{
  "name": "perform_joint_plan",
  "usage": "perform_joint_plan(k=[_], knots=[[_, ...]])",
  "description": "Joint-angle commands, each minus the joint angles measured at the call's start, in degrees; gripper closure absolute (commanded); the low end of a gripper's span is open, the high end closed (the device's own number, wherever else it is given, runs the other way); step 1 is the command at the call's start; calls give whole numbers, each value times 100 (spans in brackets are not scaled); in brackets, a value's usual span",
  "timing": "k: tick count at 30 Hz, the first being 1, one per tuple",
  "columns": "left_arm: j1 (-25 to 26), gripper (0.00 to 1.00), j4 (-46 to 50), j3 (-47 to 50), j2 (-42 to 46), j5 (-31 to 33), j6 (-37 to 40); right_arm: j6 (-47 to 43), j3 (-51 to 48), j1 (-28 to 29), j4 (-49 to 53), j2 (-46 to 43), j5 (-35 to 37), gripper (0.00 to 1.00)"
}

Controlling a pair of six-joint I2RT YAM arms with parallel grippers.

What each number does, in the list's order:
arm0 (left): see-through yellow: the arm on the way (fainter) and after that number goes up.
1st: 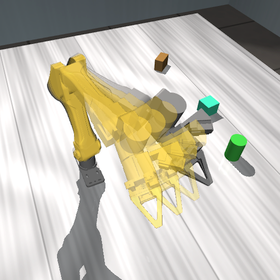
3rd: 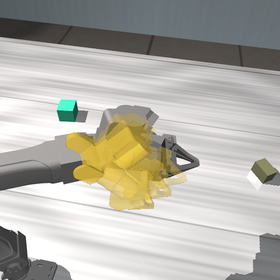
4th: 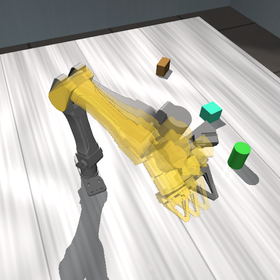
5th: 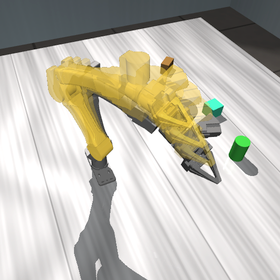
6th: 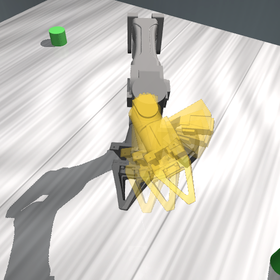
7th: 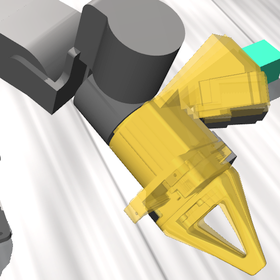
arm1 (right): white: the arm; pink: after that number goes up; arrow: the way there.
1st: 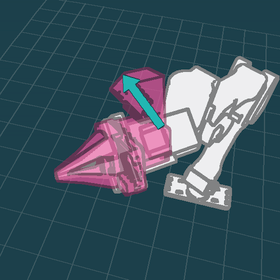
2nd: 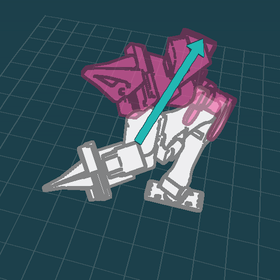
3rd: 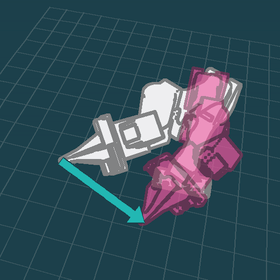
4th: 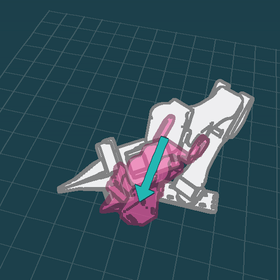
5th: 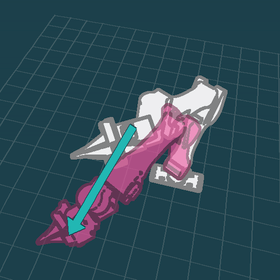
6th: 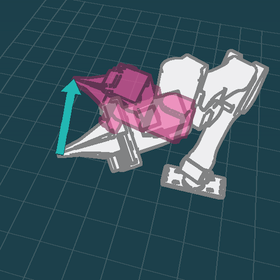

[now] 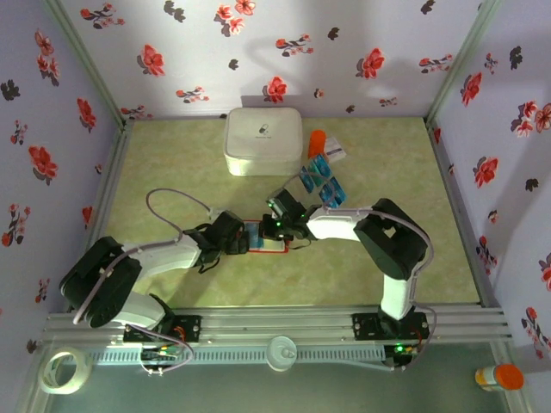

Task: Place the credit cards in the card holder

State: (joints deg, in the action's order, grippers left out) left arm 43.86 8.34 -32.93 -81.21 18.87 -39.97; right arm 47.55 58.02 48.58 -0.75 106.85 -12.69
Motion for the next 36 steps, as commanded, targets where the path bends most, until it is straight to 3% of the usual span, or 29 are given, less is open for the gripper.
perform_joint_plan(k=[1, 8, 24, 36], knots=[[-74, 0, 401, -42, 281, 72, -16, 15, 134, 64, 88, 203, -58, 90], [-251, 0, 633, -207, 569, 32, 31, 197, 87, 73, -65, 246, -88, 92], [-289, 0, 230, 150, 146, -43, 6, 159, -147, 74, 42, -398, 49, 88], [-290, 0, 121, 210, 70, -26, 13, 176, -200, 99, -45, -174, -14, 92]])
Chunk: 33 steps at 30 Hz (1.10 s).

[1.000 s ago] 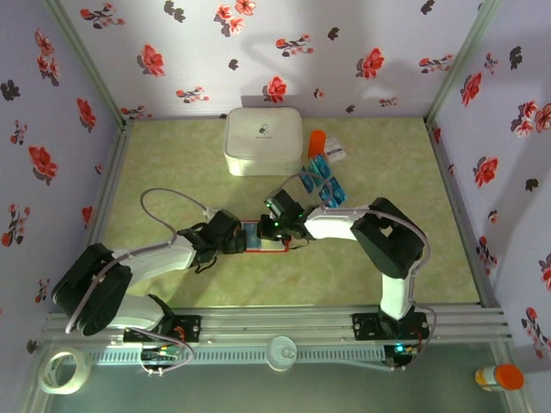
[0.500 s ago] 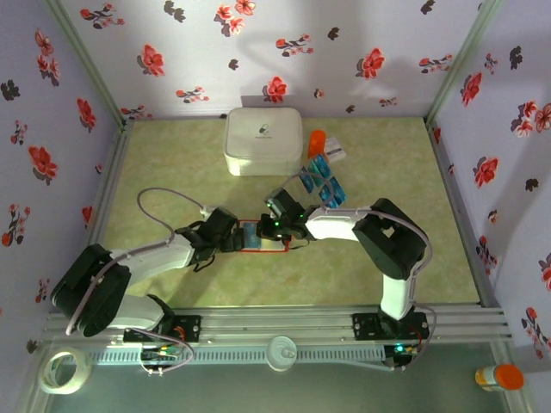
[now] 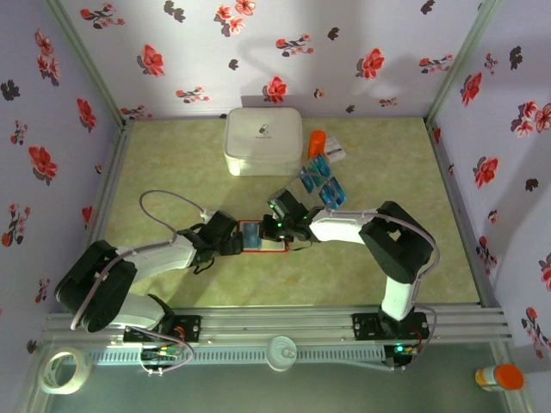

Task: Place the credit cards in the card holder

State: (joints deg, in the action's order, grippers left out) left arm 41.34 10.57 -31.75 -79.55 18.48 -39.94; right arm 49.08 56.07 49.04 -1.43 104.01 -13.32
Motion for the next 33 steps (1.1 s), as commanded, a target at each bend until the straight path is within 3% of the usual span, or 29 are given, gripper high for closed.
perform_joint_plan(k=[1, 16, 33], knots=[[-43, 0, -108, 98, -91, 8, 14, 30, 26, 59, 26, 169, 38, 92], [-40, 0, -99, 84, -26, 8, 7, 107, 396, 199, 84, 604, -126, 93], [-54, 0, 31, 58, 239, 24, 36, -377, 408, -125, 851, -427, 269, 87]])
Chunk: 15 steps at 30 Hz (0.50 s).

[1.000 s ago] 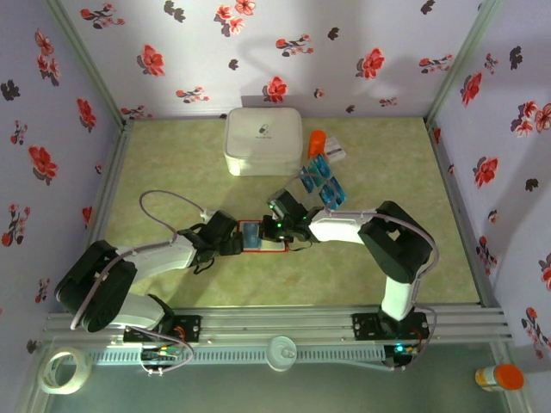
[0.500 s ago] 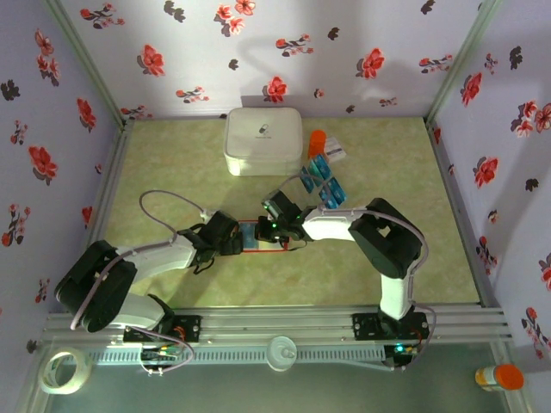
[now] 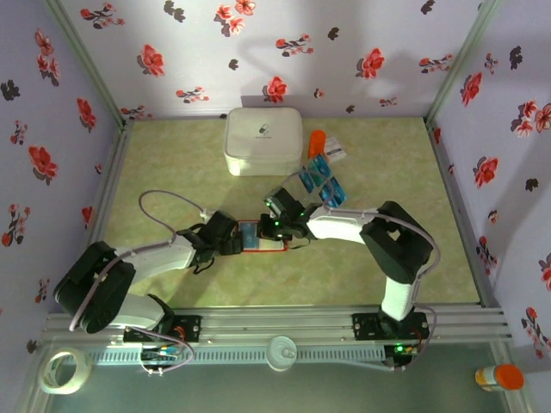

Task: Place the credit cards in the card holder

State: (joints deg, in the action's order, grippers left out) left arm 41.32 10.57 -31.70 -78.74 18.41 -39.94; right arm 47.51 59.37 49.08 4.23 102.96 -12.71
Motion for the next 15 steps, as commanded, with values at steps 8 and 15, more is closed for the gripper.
perform_joint_plan(k=[8, 15], knots=[[-86, 0, 253, -76, 444, 38, 82, -338, -193, -439, 367, -694, 225, 87], [-97, 0, 530, -420, 678, -115, 144, -584, -225, -613, 537, -800, 245, 87]])
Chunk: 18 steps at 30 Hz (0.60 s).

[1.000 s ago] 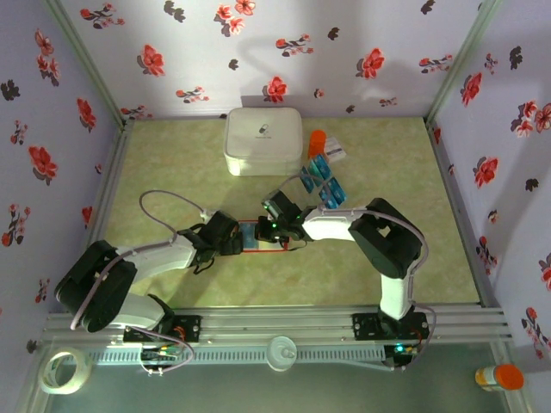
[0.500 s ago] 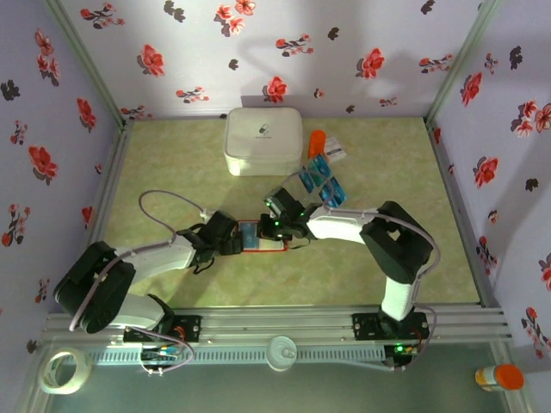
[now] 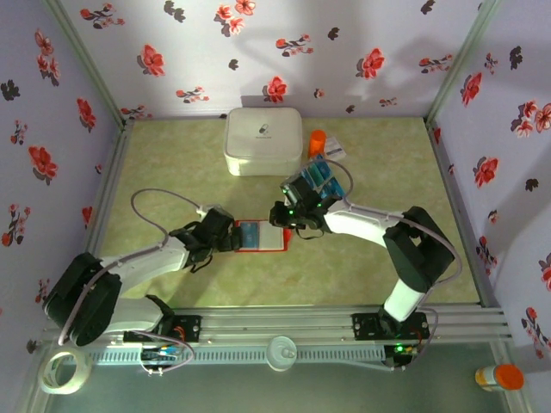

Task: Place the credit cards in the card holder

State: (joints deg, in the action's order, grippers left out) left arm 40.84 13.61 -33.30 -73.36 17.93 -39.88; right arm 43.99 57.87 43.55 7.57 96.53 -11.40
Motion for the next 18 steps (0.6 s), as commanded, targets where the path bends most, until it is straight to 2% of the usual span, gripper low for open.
perform_joint_plan(k=[1, 18], knots=[[-50, 0, 252, -326, 146, -120, 146, -275, -62, -87, 233, -146, 105, 87], [137, 0, 98, -749, -111, -510, -107, -600, 165, -198, 436, 98, -91, 87]])
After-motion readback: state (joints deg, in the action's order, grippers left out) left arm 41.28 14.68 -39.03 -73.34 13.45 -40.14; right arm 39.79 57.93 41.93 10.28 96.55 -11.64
